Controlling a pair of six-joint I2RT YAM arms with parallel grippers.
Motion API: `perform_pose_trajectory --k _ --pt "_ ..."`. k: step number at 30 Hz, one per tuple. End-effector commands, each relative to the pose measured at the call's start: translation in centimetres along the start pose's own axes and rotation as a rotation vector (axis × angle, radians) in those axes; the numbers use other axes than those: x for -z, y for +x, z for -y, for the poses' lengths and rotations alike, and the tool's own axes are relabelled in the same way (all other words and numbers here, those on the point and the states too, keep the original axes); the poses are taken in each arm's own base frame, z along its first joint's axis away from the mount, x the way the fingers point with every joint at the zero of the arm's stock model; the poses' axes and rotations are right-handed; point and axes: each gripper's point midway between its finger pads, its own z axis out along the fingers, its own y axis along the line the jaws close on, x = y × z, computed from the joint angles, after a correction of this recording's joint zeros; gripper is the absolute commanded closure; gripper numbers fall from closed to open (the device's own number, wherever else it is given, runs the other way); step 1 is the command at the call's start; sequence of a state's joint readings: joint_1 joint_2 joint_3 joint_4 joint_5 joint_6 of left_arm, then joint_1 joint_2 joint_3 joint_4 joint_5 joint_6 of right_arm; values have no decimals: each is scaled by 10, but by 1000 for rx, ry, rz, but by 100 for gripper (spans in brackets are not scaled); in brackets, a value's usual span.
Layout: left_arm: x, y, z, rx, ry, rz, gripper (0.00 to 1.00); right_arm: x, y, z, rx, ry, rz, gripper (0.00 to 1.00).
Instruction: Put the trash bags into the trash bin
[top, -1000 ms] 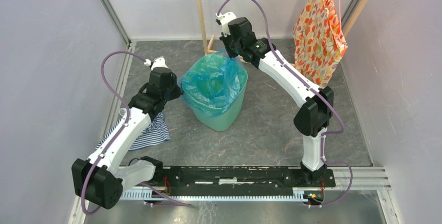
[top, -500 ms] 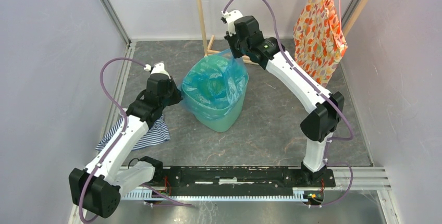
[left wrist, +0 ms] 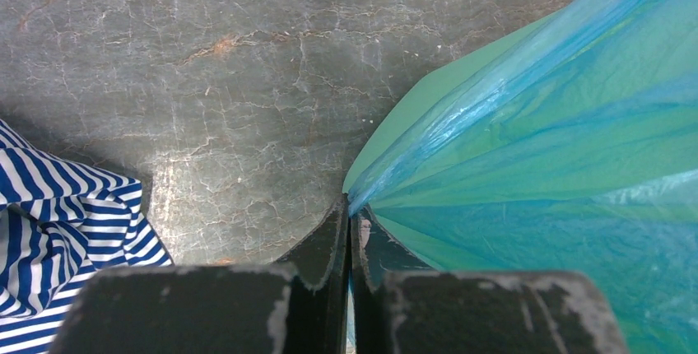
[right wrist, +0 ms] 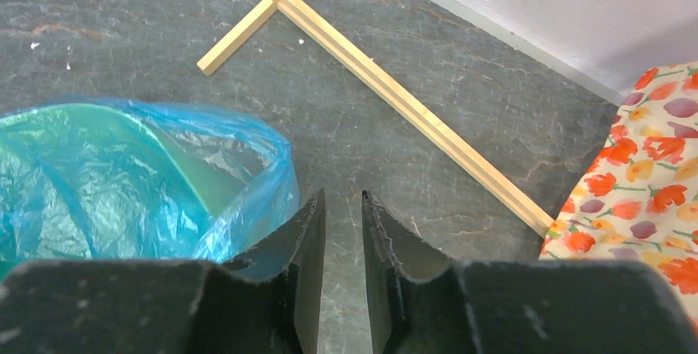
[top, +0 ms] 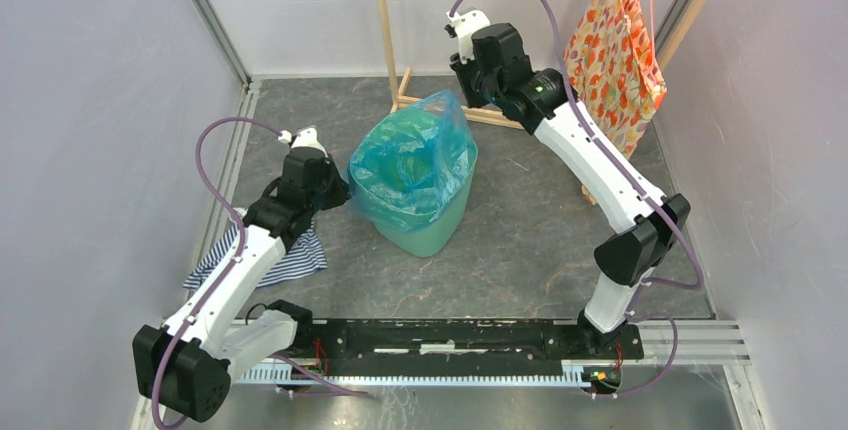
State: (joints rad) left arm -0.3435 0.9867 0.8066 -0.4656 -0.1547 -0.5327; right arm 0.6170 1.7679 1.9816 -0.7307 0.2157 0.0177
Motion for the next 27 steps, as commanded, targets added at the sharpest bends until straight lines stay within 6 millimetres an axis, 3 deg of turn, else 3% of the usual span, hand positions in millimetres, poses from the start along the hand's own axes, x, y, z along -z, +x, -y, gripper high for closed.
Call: perform_pose_trajectory --k 1,8,13,21,27 --pt "4 -8 2 27 12 34 94 33 -19 -5 -8 -52 54 69" --pt "5 -10 3 25 13 36 94 75 -21 -41 39 -88 87 57" --pt "5 -11 4 26 17 37 94 90 -12 -72 125 -62 50 50" --pt "6 -13 7 25 27 38 94 90 9 -96 246 21 -41 36" --pt "6 -13 7 25 26 37 95 79 29 -95 309 86 -112 35"
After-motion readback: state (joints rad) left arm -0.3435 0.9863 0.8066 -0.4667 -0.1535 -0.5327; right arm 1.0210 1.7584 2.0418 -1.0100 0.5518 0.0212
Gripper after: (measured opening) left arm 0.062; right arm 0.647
